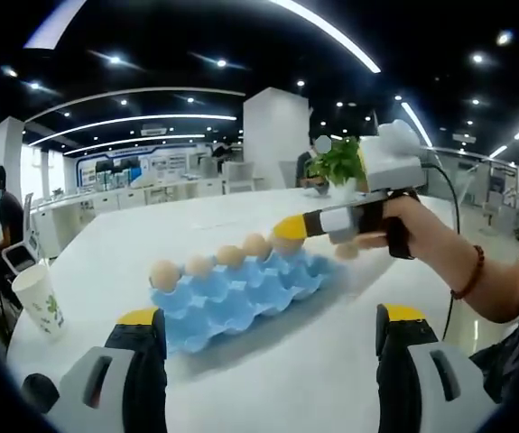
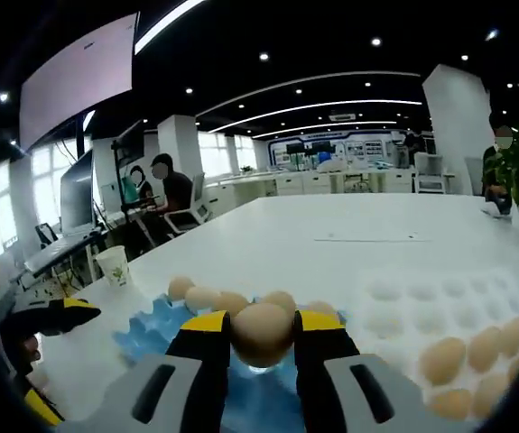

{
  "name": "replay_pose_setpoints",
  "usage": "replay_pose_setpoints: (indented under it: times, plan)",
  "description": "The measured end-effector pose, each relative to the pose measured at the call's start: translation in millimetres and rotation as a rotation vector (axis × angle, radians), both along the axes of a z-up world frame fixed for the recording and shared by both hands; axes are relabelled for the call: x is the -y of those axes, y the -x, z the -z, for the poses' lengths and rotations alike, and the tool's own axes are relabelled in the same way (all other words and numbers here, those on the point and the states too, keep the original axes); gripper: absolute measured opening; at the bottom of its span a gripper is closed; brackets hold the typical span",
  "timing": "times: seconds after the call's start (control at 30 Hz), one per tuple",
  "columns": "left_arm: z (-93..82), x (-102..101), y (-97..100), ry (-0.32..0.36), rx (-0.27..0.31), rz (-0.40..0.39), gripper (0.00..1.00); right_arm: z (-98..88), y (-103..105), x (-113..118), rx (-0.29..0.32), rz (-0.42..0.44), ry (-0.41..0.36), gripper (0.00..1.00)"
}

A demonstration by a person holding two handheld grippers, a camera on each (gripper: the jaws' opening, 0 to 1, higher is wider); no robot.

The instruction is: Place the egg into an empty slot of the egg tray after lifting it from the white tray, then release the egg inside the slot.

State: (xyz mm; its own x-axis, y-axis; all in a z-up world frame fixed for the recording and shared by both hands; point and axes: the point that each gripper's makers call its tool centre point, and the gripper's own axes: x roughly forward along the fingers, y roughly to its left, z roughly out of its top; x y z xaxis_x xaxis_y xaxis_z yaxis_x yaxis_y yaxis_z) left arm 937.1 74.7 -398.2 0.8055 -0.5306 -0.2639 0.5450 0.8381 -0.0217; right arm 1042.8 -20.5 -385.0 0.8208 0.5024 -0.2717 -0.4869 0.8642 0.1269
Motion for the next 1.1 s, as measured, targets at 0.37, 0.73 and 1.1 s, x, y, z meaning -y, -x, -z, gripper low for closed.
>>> replay_pose_setpoints:
  times: [0.37, 0.73, 1.1]
  plan:
    - [0.3, -3, 1.7, -0.006, 0.000, -0.008, 0.99, -1.7, 7, -41, 0.003, -0.119, 0.005, 0.28]
    - [2.1, -7, 3.7, -0.009, -0.003, -0.012, 0.99, 0.8, 9, -74, 0.013, -0.216, 0.019, 0.28]
    - [3.1, -11, 3.8, -0.007, -0.005, -0.015, 0.99, 1.7, 17, -102, 0.026, -0.288, 0.037, 0.28]
